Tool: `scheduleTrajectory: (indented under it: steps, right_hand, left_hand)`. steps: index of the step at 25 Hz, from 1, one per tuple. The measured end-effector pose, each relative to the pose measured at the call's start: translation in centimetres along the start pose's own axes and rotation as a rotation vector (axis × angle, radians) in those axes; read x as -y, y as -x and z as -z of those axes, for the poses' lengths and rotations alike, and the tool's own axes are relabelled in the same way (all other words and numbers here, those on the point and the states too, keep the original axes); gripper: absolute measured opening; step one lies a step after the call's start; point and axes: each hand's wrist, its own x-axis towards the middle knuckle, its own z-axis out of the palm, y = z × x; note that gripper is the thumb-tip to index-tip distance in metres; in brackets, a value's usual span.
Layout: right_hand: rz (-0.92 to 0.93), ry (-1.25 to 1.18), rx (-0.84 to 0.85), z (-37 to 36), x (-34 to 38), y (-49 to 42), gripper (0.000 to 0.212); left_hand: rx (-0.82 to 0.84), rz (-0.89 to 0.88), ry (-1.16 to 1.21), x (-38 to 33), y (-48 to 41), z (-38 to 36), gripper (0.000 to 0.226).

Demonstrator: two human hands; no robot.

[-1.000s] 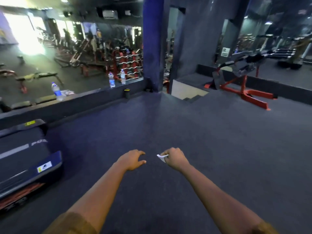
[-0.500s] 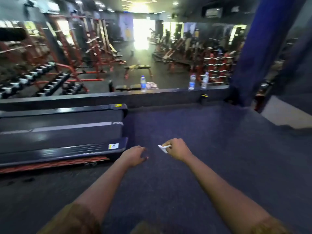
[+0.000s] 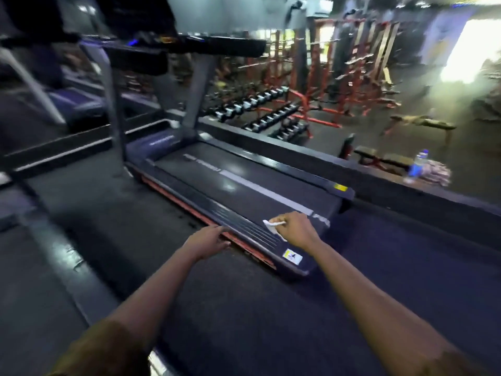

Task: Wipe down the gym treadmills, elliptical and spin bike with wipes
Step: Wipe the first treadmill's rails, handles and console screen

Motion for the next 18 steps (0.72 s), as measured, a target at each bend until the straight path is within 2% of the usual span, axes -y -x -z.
scheduleTrajectory:
  steps: [8, 11, 15, 18]
  right_hand:
    - [0.48, -0.025, 0.308, -3.8, 8.1, -19.3, 0.025]
    - [0.624, -0.047, 0.37, -5.6, 12.2, -25.0, 0.018]
    - [0.787, -0.137, 0.44, -8.9, 19.1, -30.5, 0.017]
    - [0.835, -0.221, 0.465, -12.1, 25.7, -34.4, 0.022]
  left_hand:
    - [-0.221, 0.556, 0.129, 8.9, -1.9, 4.0, 0.051]
    - [-0.313, 0.748, 0.184, 10.7, -1.2, 5.3, 0.051]
    - [-0.444, 0.925, 0.154, 14.6, -0.4, 8.1, 0.05]
    - [-0.553, 0.992, 0.118, 19.6, -0.4, 11.0, 0.051]
